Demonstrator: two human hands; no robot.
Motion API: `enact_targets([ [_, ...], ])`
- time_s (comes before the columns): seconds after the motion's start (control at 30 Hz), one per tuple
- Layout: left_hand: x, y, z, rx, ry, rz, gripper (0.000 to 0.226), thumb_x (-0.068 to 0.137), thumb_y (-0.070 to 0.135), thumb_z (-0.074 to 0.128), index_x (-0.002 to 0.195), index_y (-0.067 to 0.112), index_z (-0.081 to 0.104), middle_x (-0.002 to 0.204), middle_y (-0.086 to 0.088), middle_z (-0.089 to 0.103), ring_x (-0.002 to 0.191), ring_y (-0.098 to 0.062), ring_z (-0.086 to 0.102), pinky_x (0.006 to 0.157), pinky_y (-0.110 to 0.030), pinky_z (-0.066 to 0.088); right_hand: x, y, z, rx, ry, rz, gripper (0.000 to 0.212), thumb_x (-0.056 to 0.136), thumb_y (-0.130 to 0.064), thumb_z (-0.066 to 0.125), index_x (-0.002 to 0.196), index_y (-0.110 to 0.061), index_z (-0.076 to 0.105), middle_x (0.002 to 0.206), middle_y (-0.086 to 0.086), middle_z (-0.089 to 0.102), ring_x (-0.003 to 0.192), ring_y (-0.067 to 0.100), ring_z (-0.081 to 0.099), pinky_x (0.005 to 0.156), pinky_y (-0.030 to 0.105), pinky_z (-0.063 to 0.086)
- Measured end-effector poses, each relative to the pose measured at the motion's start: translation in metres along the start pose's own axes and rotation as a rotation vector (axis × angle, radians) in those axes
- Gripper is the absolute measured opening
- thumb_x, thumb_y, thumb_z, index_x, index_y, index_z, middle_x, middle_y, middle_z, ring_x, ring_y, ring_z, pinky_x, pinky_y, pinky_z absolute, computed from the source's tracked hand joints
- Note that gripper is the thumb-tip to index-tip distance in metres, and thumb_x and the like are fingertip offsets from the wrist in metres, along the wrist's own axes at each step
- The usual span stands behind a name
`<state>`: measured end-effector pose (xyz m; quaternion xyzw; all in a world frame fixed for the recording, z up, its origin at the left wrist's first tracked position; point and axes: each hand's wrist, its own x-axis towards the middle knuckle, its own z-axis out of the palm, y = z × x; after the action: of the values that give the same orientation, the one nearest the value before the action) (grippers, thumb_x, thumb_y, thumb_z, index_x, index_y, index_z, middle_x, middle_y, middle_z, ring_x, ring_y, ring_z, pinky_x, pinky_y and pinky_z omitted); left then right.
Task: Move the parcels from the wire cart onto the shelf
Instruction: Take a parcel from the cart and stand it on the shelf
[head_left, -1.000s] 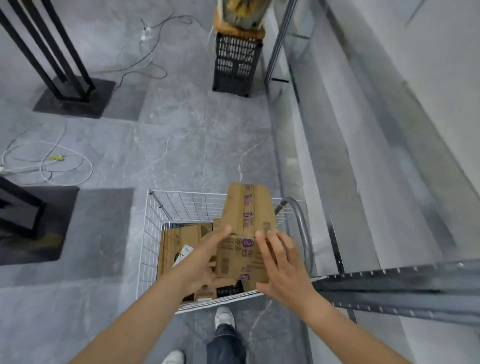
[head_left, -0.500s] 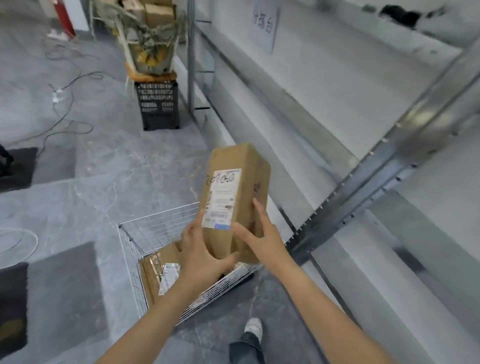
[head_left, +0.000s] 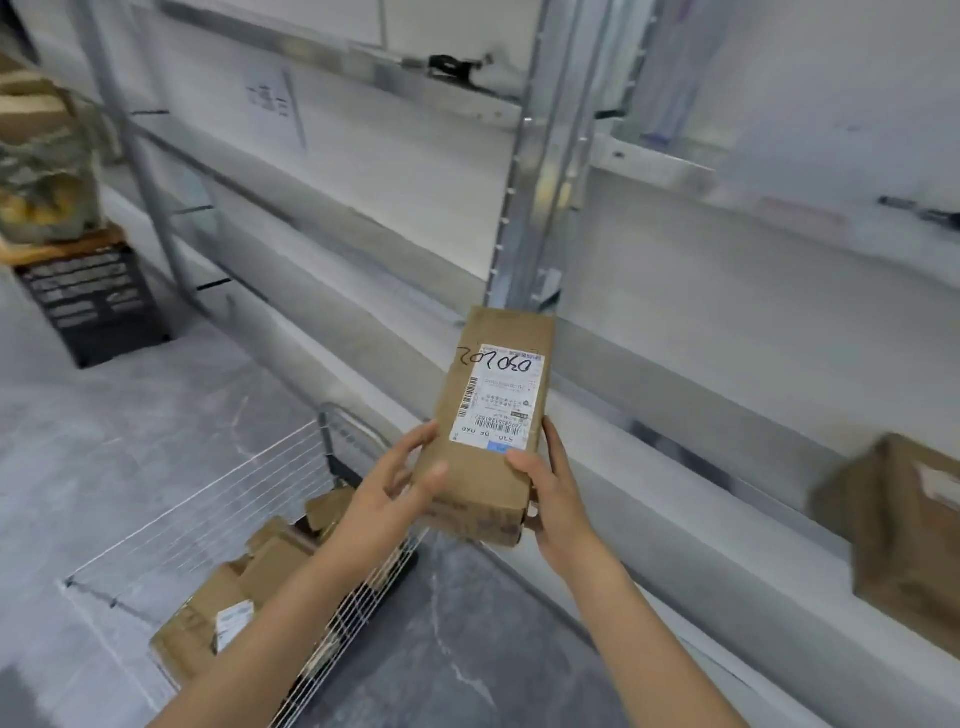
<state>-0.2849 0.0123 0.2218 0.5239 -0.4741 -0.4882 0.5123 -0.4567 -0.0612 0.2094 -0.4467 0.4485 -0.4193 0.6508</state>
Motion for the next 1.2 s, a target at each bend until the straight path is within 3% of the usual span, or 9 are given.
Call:
enact_targets([
  [0.1,0.000,0.000,0.046,-0.049,-0.147,-0.008,0.048,0.088,0.031,0.056,0.133,0.043,0.043,0.126,0.023,0.051,0.104,0.004,0.059,0.078,-0.017,0.052,-0.025,-0.007,-0.046,-0.024,0.073,-0.003,0.079,0.067,-0.034,0.067,0.139,-0.046,0.037,0.121,-0.006,0.067,0.089,0.007,0.071,0.060,0.023,0.053],
  [0.3,-0.021,-0.014,0.142,0.095,-0.232,0.077,0.073,0.071,0.023,0.079,0.131,0.047,0.044,0.126,0.023,0.053,0.108,-0.002,0.059,0.086,-0.025,0.053,-0.090,-0.022,-0.135,-0.138,0.151,-0.057,0.044,0.098,-0.040,0.048,0.140,-0.049,0.037,0.128,-0.013,0.062,0.105,0.007,0.066,0.072,0.027,0.054],
  [0.4,-0.039,-0.016,0.189,0.125,-0.236,0.132,0.079,0.071,0.011,0.080,0.131,0.044,0.043,0.125,0.027,0.049,0.104,0.004,0.058,0.085,-0.024,0.054,-0.131,-0.025,-0.173,-0.252,0.193,-0.116,0.052,0.093,-0.049,0.052,0.139,-0.057,0.029,0.133,-0.017,0.056,0.113,0.007,0.060,0.089,0.034,0.054],
  [0.47,-0.051,-0.017,0.216,0.132,-0.243,0.154,0.081,0.070,0.007,0.080,0.132,0.043,0.042,0.123,0.029,0.047,0.103,0.007,0.057,0.084,-0.023,0.054,-0.158,-0.026,-0.194,-0.344,0.208,-0.145,0.070,0.081,-0.056,0.061,0.140,-0.061,0.022,0.137,-0.019,0.051,0.122,0.008,0.053,0.098,0.041,0.051],
  [0.6,-0.073,-0.021,0.259,0.137,-0.244,0.190,0.084,0.070,0.004,0.079,0.128,0.050,0.042,0.119,0.031,0.047,0.100,0.008,0.058,0.080,-0.019,0.054,-0.202,-0.024,-0.229,-0.415,0.234,-0.201,0.096,0.073,-0.050,0.075,0.145,-0.055,0.012,0.143,-0.022,0.043,0.129,0.003,0.045,0.105,0.038,0.045],
  [0.73,-0.078,-0.018,0.290,0.175,-0.274,0.216,0.087,0.070,0.003,0.079,0.120,0.061,0.039,0.120,0.031,0.046,0.102,0.001,0.057,0.078,-0.016,0.053,-0.228,-0.021,-0.253,-0.442,0.275,-0.257,0.090,0.080,-0.036,0.076,0.143,-0.057,0.015,0.142,-0.026,0.040,0.128,-0.001,0.044,0.103,0.023,0.044],
  [0.83,-0.076,-0.015,0.308,0.225,-0.301,0.255,0.085,0.071,0.002,0.078,0.124,0.055,0.038,0.117,0.034,0.044,0.104,0.001,0.054,0.076,-0.014,0.052,-0.234,-0.021,-0.268,-0.424,0.312,-0.273,0.078,0.080,-0.033,0.075,0.132,-0.064,0.026,0.145,-0.018,0.040,0.127,0.002,0.046,0.099,0.022,0.047],
  [1.03,-0.050,-0.013,0.335,0.233,-0.305,0.254,0.084,0.071,0.002,0.078,0.125,0.052,0.038,0.115,0.033,0.047,0.094,0.007,0.056,0.070,-0.012,0.051,-0.216,-0.034,-0.291,-0.391,0.366,-0.292,0.065,0.082,-0.027,0.075,0.132,-0.050,0.041,0.131,-0.025,0.046,0.120,0.000,0.051,0.098,0.028,0.050],
  [1.2,-0.008,-0.018,0.353,0.250,-0.322,0.248,0.085,0.071,0.003,0.078,0.124,0.055,0.037,0.116,0.035,0.048,0.096,0.007,0.056,0.070,-0.011,0.051,-0.182,-0.043,-0.309,-0.360,0.390,-0.269,0.060,0.085,-0.020,0.072,0.138,-0.034,0.047,0.131,-0.021,0.049,0.113,-0.011,0.051,0.092,0.014,0.048],
])
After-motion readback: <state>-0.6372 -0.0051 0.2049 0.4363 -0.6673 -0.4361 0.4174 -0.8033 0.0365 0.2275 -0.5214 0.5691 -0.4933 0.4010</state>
